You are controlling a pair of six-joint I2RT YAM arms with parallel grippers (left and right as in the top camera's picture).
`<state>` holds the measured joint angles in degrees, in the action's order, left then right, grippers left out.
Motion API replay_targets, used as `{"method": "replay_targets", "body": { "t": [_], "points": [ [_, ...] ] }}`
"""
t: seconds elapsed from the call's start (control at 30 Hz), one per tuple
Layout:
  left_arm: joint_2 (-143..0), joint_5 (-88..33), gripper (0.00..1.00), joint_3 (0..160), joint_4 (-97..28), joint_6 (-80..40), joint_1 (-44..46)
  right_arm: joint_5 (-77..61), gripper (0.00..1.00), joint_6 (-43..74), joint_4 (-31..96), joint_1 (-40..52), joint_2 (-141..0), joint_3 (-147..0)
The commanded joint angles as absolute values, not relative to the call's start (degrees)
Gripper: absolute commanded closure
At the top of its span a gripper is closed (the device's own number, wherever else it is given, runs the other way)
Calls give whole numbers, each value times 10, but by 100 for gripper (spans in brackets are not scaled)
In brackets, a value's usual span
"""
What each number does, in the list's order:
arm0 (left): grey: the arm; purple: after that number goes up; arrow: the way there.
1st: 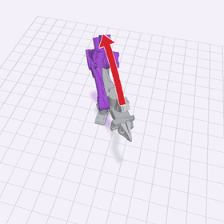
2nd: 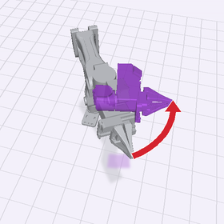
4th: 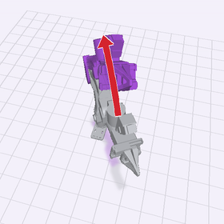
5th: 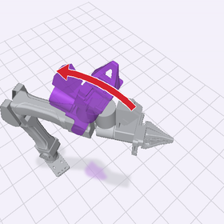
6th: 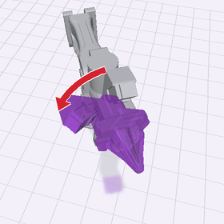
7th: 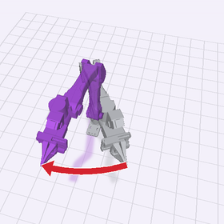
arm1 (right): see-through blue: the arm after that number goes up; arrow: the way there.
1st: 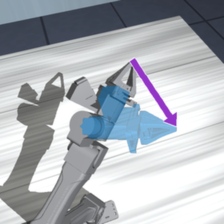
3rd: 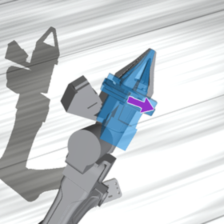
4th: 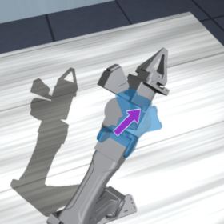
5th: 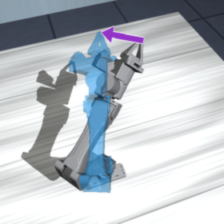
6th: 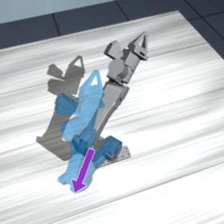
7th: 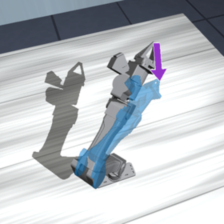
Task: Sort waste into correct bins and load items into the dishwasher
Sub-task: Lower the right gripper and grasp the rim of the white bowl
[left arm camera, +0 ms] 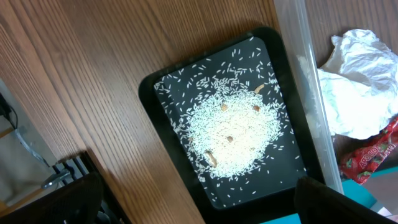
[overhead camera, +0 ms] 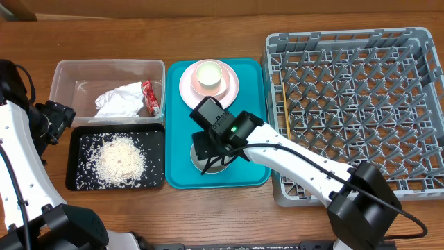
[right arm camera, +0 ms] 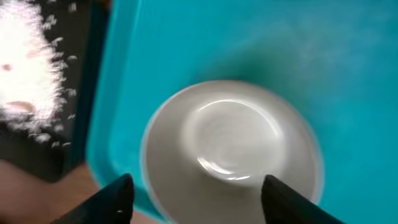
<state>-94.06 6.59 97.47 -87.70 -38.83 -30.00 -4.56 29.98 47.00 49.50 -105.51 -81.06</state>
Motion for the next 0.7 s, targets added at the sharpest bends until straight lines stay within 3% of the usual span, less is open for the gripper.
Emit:
{"method": "replay_targets", "body": {
  "t": [0.0,0.07,0.13,0.2,0.27,0.67],
  "points": [
    [-933,64,0,988,-878,-394,-300,-108,30,300,466,495,-1048,-816],
    [-933,64,0,988,-878,-394,-300,-114,23,300,462,501,-1048,-816],
    [-933,64,0,988,-878,-394,-300,-107,25,298,459,511,-1048,-816],
    [-933,64,0,988,-878,-394,-300,-76,54,298,458,524,-1048,-816],
    [-933,64,0,988,-878,-394,-300,-43,66,298,457,535,-1049,-814],
    [-933,64,0,988,-878,-394,-300,65,68,270,456,598,-1083,-814]
  ]
}}
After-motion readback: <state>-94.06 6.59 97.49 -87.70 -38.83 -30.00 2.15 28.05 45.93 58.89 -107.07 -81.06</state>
